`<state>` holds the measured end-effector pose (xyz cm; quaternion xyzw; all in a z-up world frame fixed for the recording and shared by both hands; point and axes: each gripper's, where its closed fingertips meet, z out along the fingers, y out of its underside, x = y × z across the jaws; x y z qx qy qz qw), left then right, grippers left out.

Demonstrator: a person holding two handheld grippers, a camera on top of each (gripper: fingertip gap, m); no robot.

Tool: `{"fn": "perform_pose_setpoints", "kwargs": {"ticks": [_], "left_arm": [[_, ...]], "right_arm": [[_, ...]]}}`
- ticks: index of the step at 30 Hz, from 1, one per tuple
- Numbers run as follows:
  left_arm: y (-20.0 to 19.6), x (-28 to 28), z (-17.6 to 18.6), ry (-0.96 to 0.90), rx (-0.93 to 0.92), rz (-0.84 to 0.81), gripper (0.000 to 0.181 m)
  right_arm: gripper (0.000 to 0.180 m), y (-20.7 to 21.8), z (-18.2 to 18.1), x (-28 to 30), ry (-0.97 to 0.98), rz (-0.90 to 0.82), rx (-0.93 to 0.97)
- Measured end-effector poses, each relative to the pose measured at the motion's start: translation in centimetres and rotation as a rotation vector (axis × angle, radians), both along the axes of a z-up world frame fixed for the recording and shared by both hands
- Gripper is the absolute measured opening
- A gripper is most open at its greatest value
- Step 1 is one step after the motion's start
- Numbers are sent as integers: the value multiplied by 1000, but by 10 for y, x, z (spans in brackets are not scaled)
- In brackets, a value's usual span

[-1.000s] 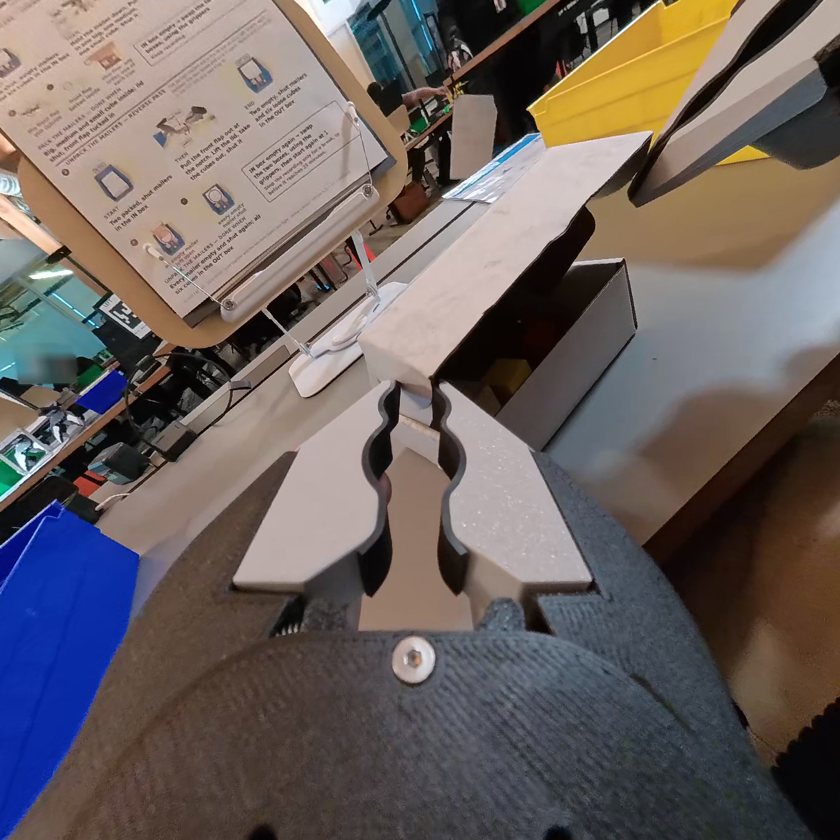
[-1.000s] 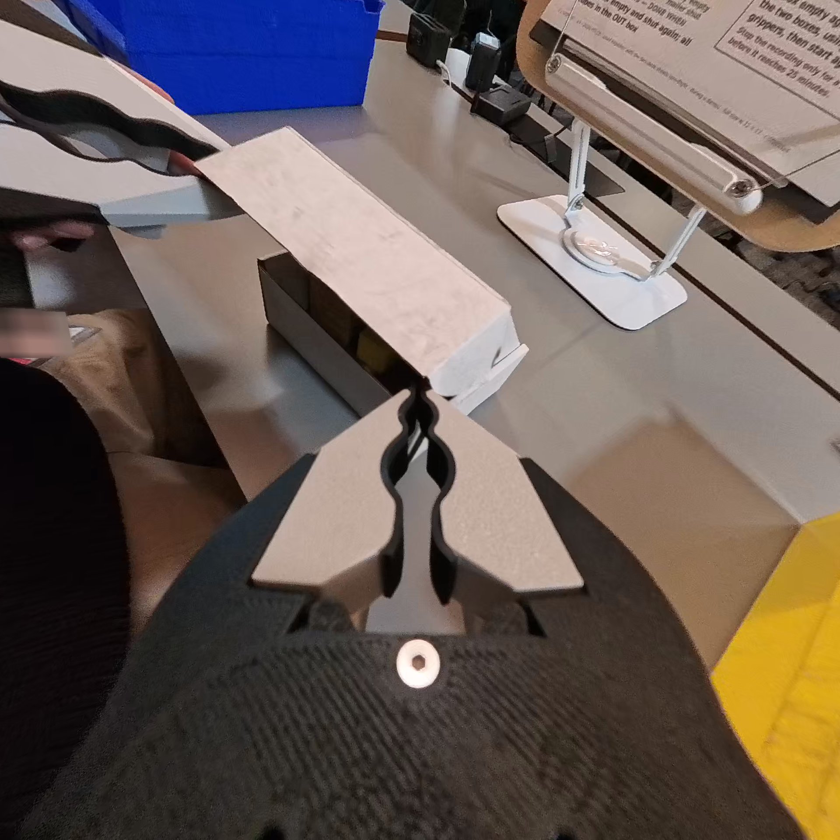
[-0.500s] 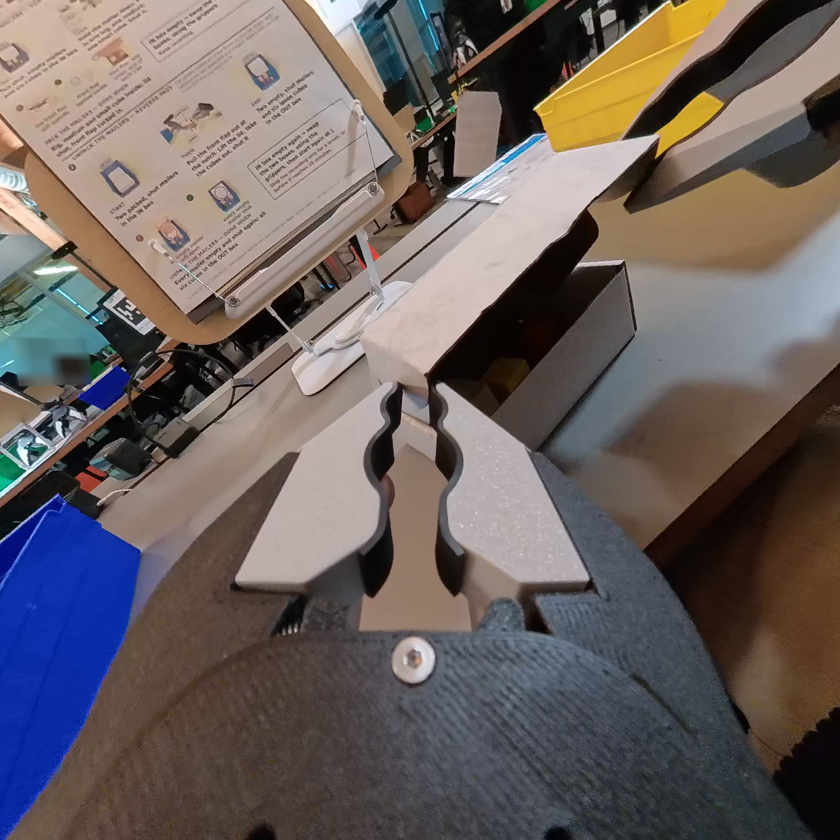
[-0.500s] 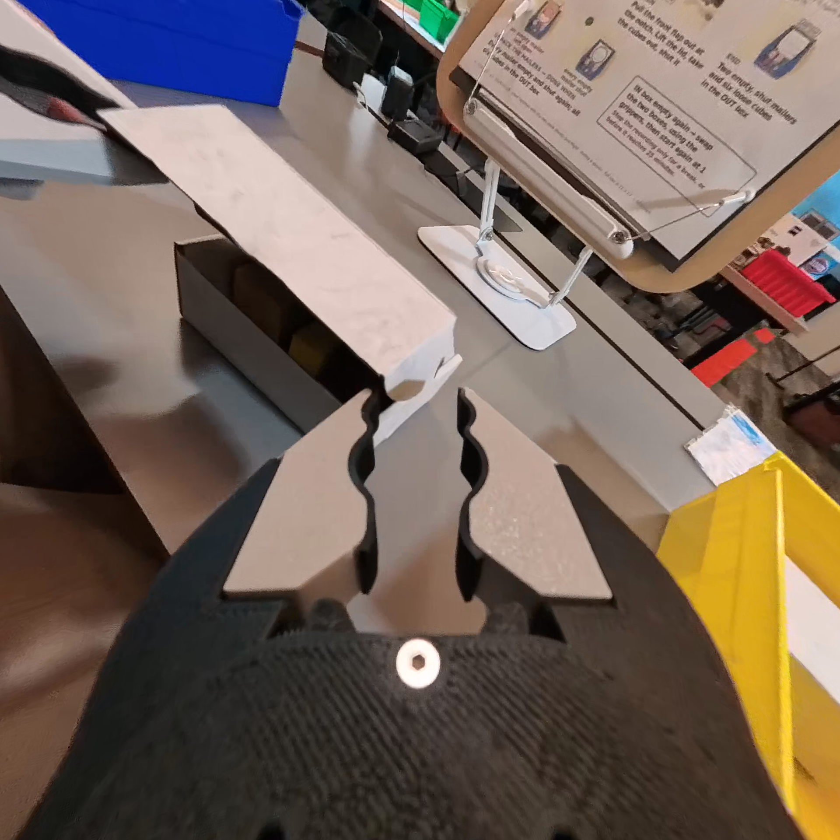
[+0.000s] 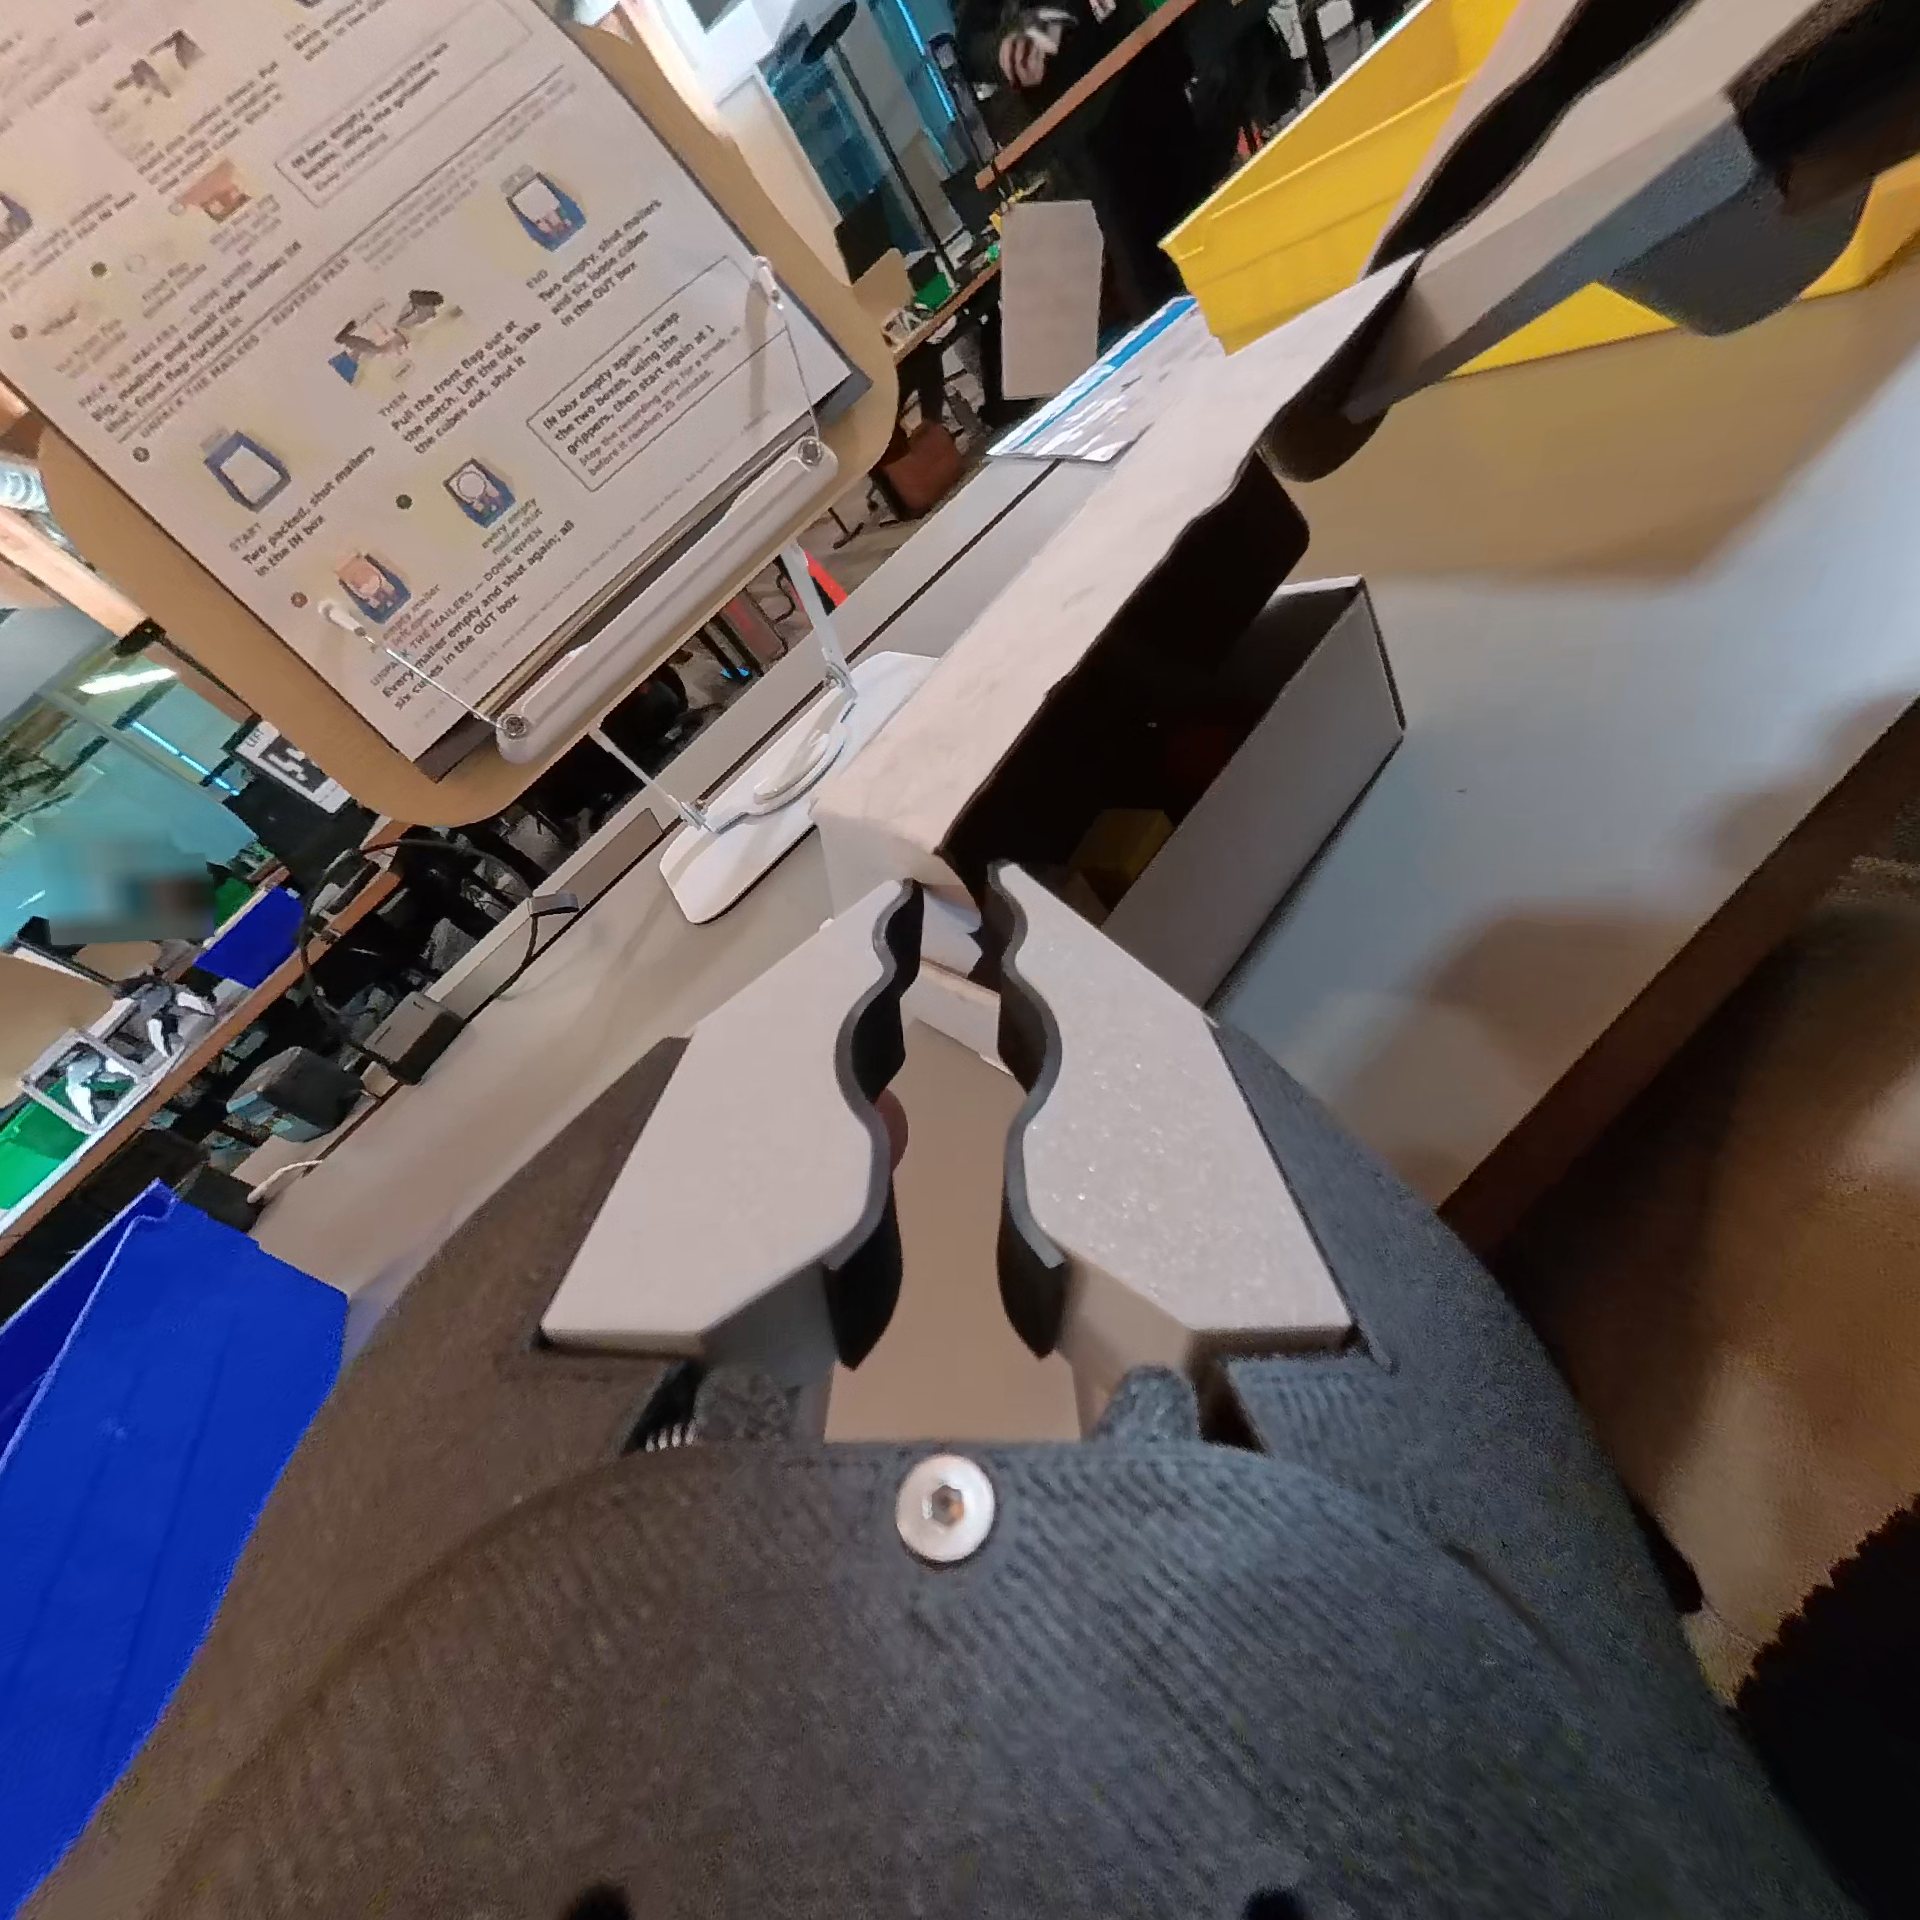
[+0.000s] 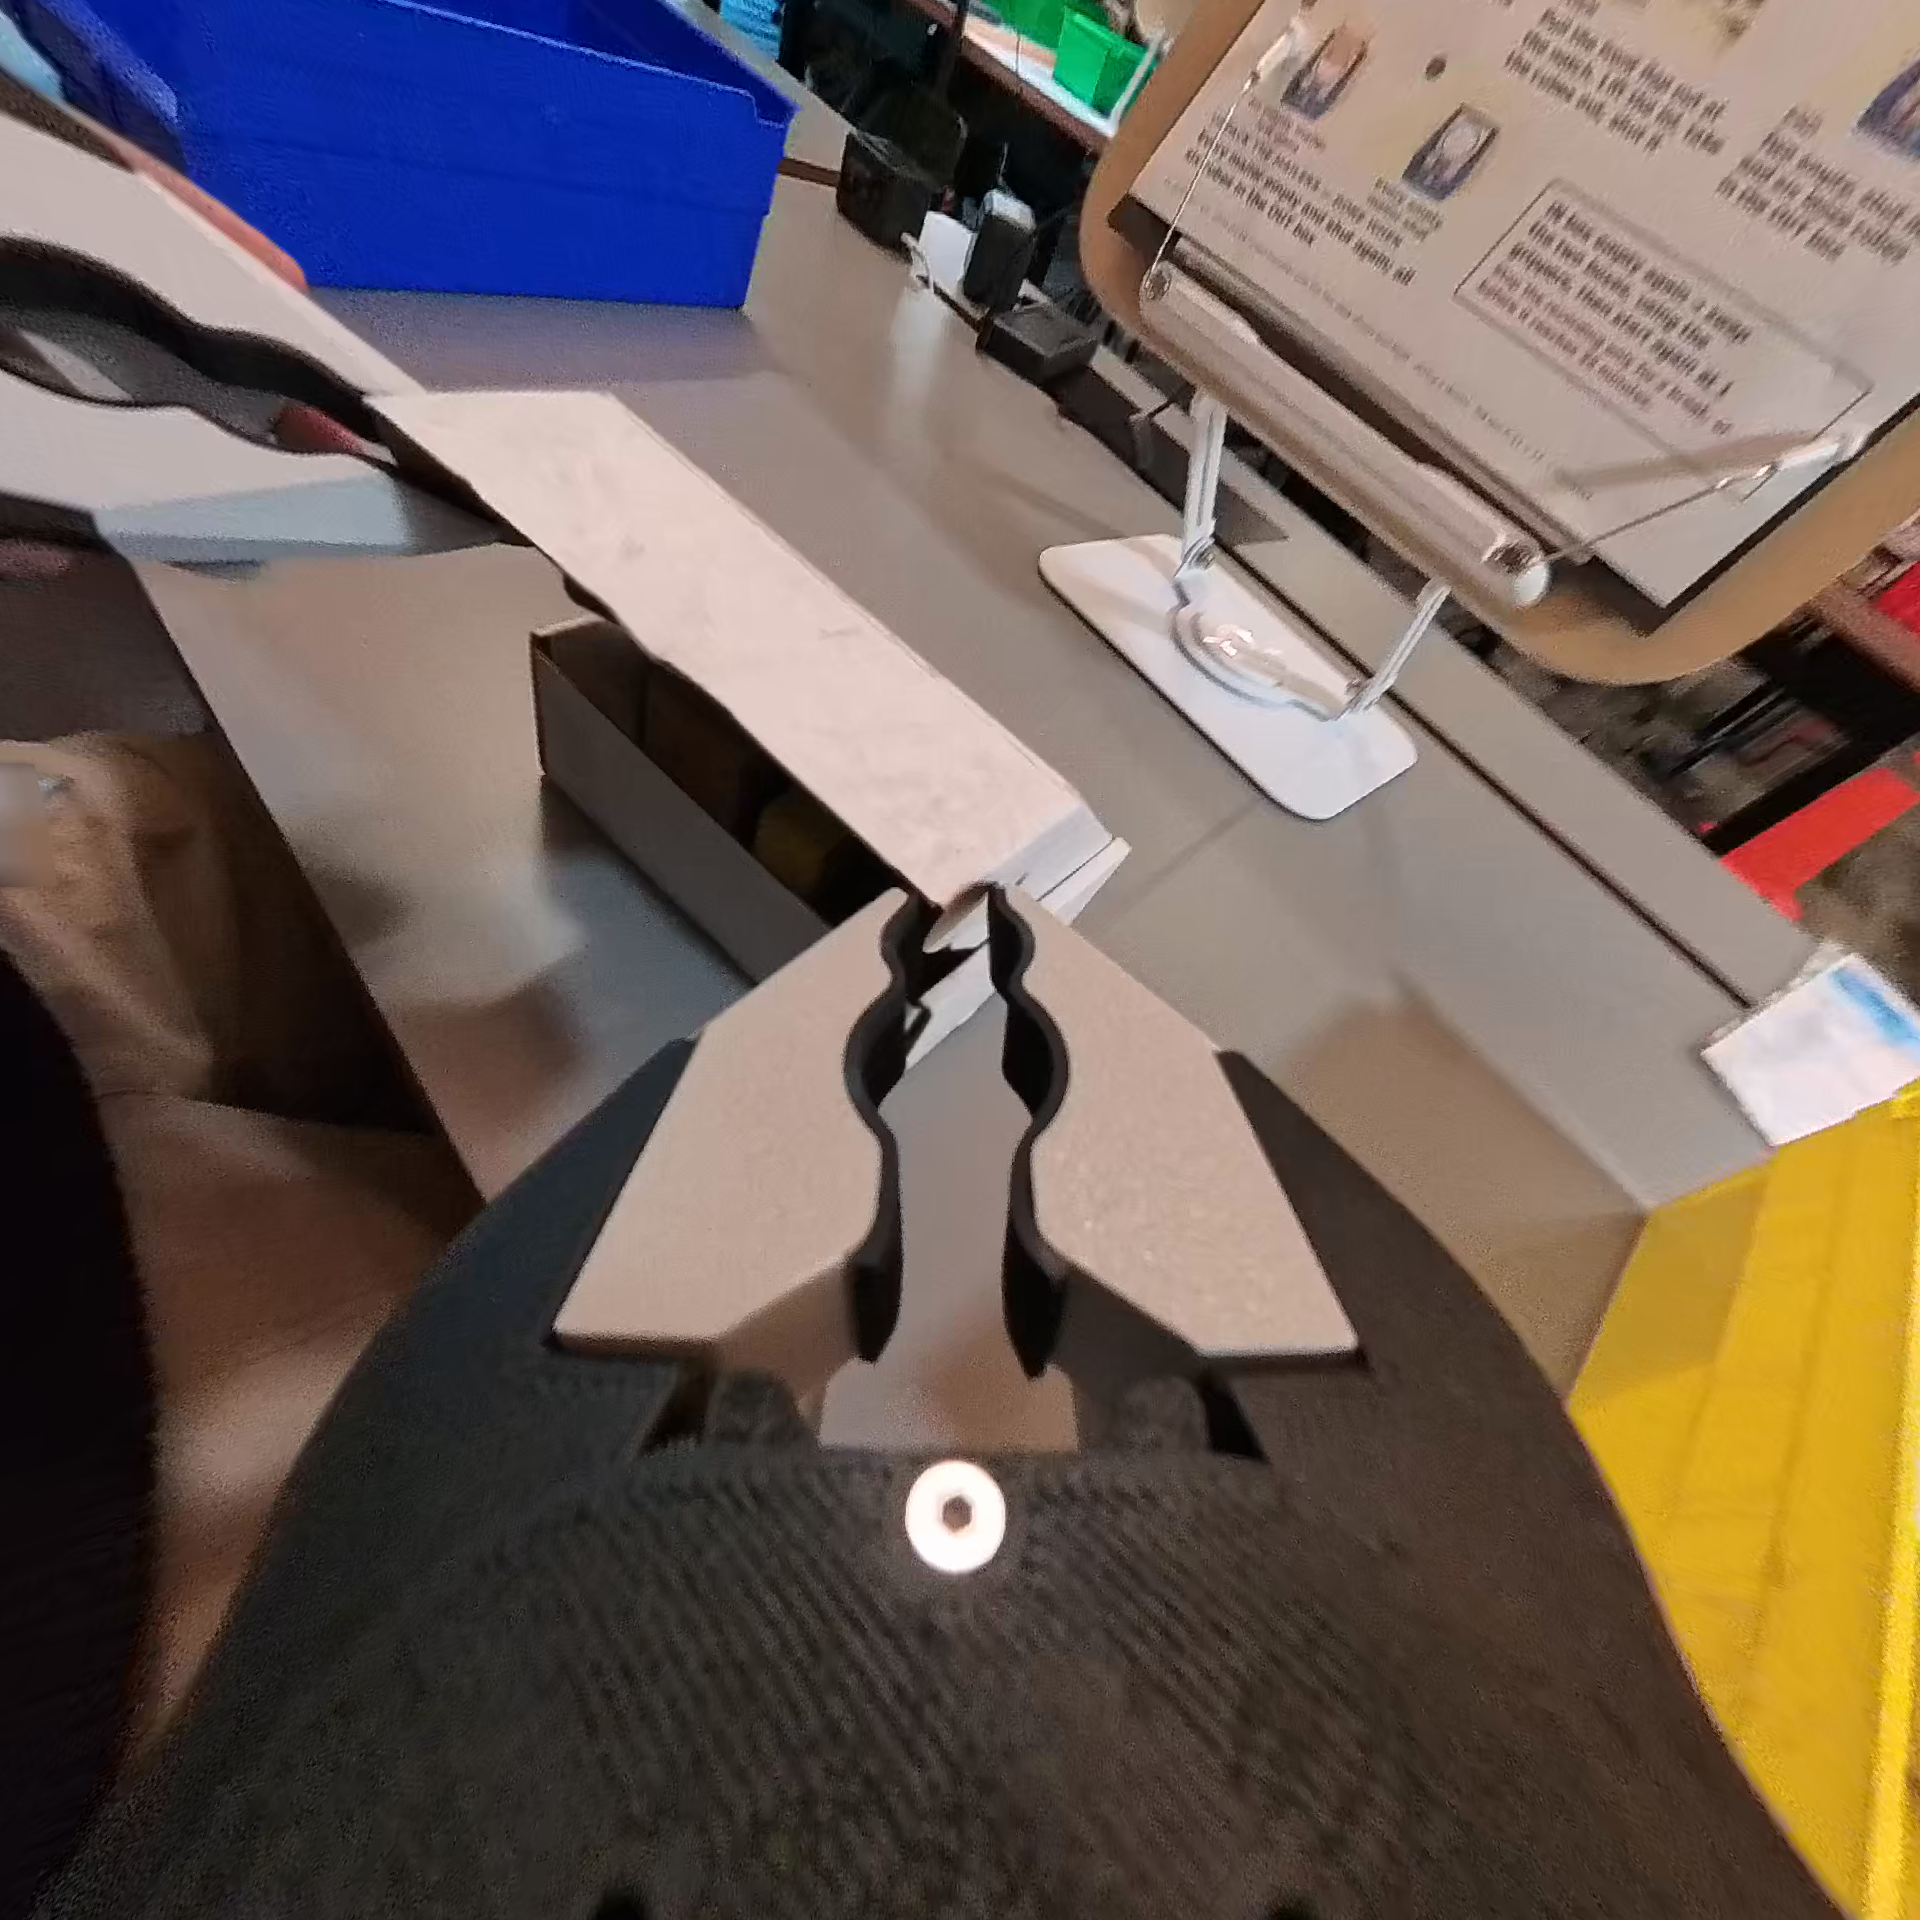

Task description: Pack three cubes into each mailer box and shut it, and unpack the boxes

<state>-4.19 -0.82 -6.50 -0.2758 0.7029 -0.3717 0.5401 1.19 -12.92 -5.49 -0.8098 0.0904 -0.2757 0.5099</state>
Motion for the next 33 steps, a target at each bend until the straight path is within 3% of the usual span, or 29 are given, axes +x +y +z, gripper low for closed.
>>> {"fn": "perform_pose_setpoints", "kwargs": {"ticks": [13,24,33], "left_arm": [[-8,-5,-23,138,-1,-42,9],[-5,0,-45,181,51,-21,10],[-6,3,-56,244,7,-33,25]], "right_arm": [[10,-6,-27,-3,209,-8,-114],[10,-4,-44,1,246,-12,-144],[10,-1,-48,2,246,-4,-142]]}}
